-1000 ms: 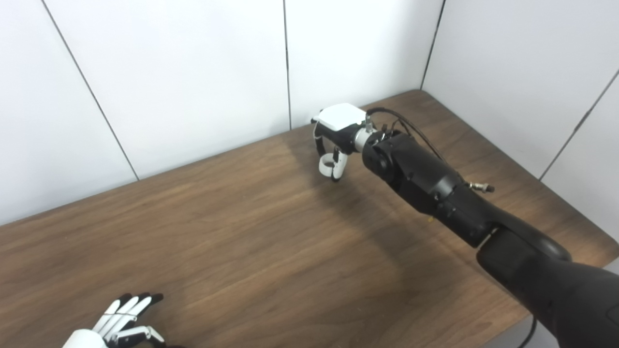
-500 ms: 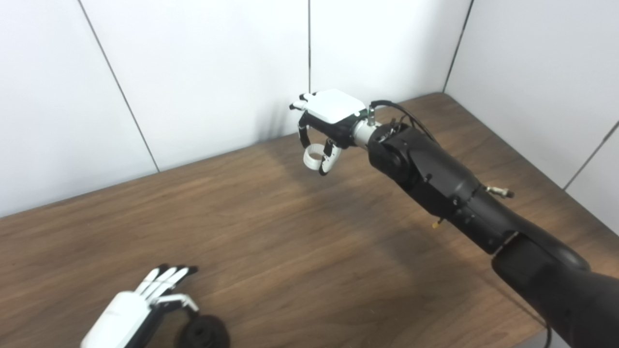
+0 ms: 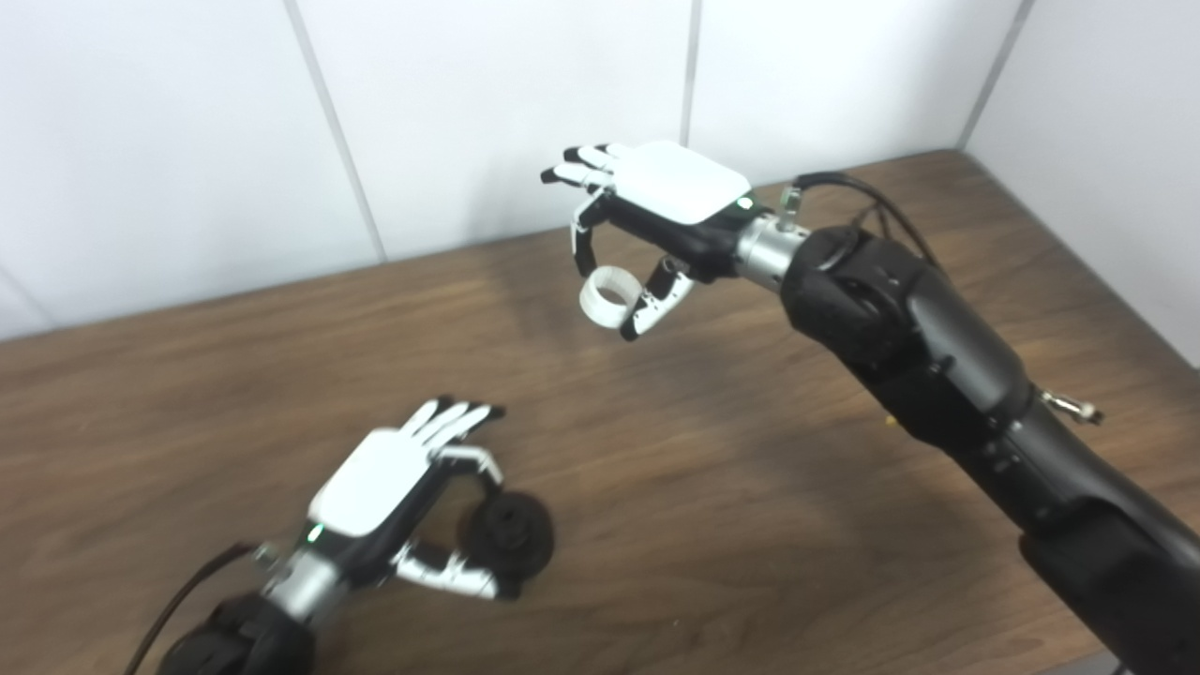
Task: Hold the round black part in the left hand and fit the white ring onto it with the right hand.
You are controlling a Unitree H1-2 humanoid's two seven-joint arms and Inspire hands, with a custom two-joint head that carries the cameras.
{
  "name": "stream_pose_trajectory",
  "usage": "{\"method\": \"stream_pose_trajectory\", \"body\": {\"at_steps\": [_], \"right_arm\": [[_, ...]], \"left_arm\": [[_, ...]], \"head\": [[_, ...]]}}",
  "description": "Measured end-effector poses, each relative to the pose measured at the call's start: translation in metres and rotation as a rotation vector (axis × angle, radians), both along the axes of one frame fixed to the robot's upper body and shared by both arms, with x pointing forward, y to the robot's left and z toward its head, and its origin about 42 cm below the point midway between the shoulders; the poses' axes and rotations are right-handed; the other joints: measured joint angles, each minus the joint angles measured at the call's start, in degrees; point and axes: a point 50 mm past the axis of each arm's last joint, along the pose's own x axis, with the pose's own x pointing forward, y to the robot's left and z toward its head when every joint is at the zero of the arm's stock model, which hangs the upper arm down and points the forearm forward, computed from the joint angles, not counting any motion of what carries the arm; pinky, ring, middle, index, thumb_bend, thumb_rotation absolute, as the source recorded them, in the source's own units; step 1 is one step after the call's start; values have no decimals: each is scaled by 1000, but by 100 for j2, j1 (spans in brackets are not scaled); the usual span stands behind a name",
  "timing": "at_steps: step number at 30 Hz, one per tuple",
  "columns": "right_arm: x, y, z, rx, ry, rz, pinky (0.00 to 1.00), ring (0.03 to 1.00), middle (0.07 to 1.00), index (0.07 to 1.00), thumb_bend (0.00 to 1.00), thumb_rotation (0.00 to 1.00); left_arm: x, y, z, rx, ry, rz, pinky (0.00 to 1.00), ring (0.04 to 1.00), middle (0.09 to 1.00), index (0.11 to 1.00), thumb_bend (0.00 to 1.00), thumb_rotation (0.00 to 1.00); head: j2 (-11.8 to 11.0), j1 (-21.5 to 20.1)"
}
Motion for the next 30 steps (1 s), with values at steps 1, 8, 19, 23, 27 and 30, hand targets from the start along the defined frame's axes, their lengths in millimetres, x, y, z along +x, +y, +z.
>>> {"method": "stream_pose_trajectory", "body": {"at_steps": [1,8,19,23,27,30], "right_arm": [[-3,3,0,9,4,16,1000,1000,952,480,508,136],[-25,24,8,49,28,138,1000,1000,958,480,509,137],[-51,50,-9,47,126,268,1000,1000,945,479,510,135],[-56,52,-12,42,139,291,1000,1000,950,478,512,131],[-58,55,-14,21,146,317,1000,1000,955,479,513,131],[-60,58,-16,-1,155,336,1000,1000,960,479,513,132]], "left_arm": [[1,-2,0,1,6,4,1000,955,937,477,515,47],[8,-21,5,20,18,3,1000,948,942,476,515,47],[8,-35,8,36,19,-1,1000,931,929,476,514,49],[7,-38,10,43,17,-8,1000,936,927,477,514,50],[7,-42,11,45,18,-11,1000,934,938,477,515,50],[7,-42,11,44,17,-11,1000,935,939,477,515,50]], "head": [[44,96],[237,536],[387,809],[457,844],[475,818],[492,809]]}}
